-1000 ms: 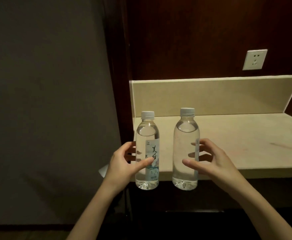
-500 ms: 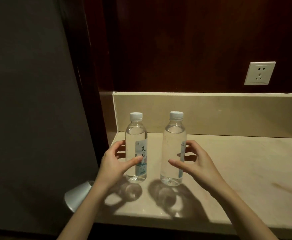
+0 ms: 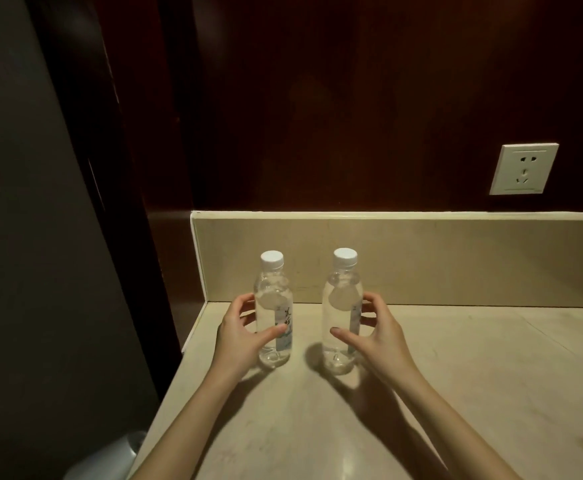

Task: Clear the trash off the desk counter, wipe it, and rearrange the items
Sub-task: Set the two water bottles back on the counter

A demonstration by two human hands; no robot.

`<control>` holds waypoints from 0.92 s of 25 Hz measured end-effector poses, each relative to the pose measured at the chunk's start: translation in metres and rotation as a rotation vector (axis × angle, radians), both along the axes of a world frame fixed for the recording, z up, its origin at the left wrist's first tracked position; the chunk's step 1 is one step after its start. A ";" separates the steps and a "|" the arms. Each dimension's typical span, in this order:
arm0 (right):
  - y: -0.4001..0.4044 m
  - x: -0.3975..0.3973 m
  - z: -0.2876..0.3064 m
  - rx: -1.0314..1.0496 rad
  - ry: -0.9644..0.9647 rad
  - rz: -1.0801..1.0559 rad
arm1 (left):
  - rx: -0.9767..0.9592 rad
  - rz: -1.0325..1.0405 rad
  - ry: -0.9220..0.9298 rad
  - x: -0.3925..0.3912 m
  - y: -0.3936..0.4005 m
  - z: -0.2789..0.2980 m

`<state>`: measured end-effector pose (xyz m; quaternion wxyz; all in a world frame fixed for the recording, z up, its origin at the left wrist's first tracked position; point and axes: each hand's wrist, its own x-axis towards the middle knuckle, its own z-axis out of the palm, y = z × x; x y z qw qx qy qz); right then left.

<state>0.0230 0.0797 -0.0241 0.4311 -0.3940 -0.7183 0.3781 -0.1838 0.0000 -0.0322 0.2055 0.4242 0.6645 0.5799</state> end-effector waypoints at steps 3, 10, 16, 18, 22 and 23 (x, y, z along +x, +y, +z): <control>0.008 0.000 -0.012 -0.020 -0.013 -0.008 | -0.010 -0.001 -0.012 -0.003 0.006 -0.009; 0.008 0.003 -0.014 -0.047 -0.076 -0.005 | -0.054 -0.020 0.000 -0.003 0.006 -0.009; -0.004 0.012 -0.015 -0.043 -0.231 -0.027 | -0.159 -0.075 0.024 -0.006 -0.007 -0.009; -0.015 0.022 -0.010 0.000 -0.279 -0.027 | -0.196 -0.074 0.051 -0.006 -0.020 -0.007; -0.049 0.037 0.001 0.131 -0.404 0.064 | -0.218 -0.042 0.125 0.006 -0.053 -0.006; -0.060 0.040 0.004 0.160 -0.437 0.087 | -0.221 -0.039 0.155 0.011 -0.063 -0.004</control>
